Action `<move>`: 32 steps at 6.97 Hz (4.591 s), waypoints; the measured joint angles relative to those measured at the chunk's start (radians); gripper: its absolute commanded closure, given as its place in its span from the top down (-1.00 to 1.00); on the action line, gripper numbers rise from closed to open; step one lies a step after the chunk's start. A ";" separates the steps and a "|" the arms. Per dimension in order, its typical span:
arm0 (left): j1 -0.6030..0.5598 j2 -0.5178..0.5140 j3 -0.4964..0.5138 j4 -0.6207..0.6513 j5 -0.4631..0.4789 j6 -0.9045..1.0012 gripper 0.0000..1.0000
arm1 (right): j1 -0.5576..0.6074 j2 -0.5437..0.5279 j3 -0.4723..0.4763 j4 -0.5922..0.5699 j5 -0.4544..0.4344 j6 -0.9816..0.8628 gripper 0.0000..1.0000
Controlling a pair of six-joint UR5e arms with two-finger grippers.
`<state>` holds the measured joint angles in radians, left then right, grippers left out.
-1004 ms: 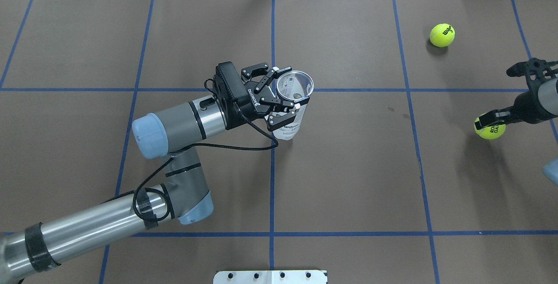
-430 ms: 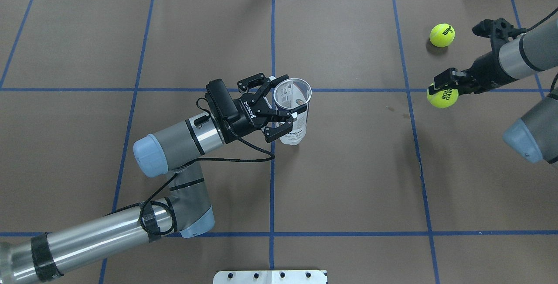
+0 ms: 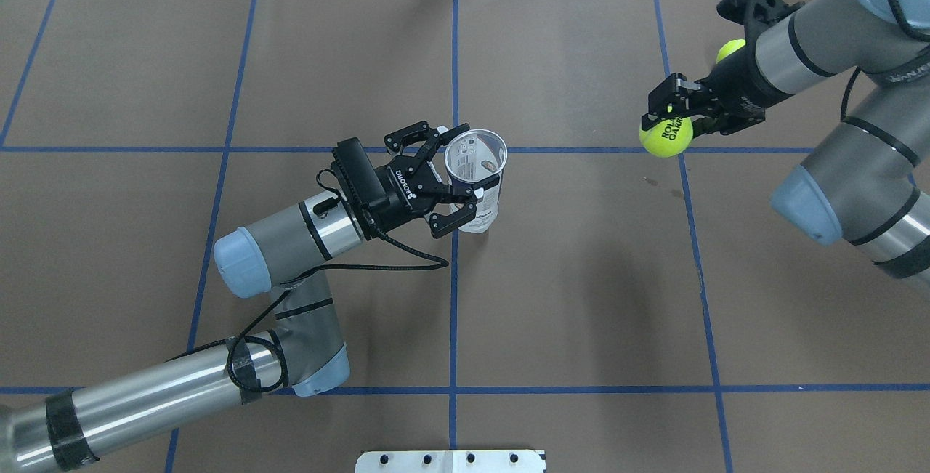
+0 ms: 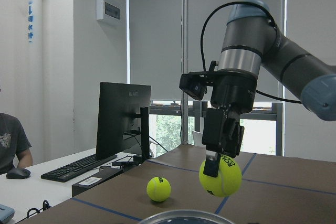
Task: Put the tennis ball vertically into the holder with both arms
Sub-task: 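Carry the yellow ball with the right gripper over the can's opening, then lower the ball into the can and open the right gripper, then move the right gripper to the second yellow tennis ball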
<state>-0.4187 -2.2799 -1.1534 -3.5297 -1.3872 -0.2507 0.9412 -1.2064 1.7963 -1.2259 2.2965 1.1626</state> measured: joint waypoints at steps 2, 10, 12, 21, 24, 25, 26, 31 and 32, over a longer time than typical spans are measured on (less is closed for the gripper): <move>0.004 0.034 0.001 -0.031 0.001 0.025 0.54 | -0.055 0.114 0.019 -0.066 -0.019 0.133 -1.00; 0.018 0.036 0.001 -0.041 0.022 0.026 0.54 | -0.239 0.381 0.005 -0.222 -0.198 0.346 -1.00; 0.018 0.035 0.001 -0.041 0.022 0.025 0.54 | -0.263 0.382 0.005 -0.224 -0.219 0.351 -1.00; 0.018 0.034 0.001 -0.040 0.036 0.022 0.65 | -0.288 0.382 -0.006 -0.222 -0.251 0.350 0.82; 0.018 0.036 0.001 -0.041 0.036 0.022 0.82 | -0.289 0.382 -0.006 -0.223 -0.255 0.350 0.82; 0.018 0.036 0.001 -0.041 0.036 0.021 0.82 | -0.289 0.383 -0.006 -0.223 -0.255 0.350 0.82; 0.018 0.036 0.001 -0.041 0.036 0.021 0.82 | -0.289 0.383 -0.006 -0.223 -0.254 0.350 0.82; 0.018 0.036 0.001 -0.041 0.036 0.021 0.76 | -0.242 0.330 0.005 -0.223 -0.239 0.343 0.83; 0.018 0.036 0.001 -0.041 0.041 0.021 0.76 | -0.197 0.290 0.005 -0.223 -0.226 0.327 0.83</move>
<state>-0.4004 -2.2436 -1.1520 -3.5711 -1.3463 -0.2301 0.7438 -0.9163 1.8017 -1.4486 2.0706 1.4896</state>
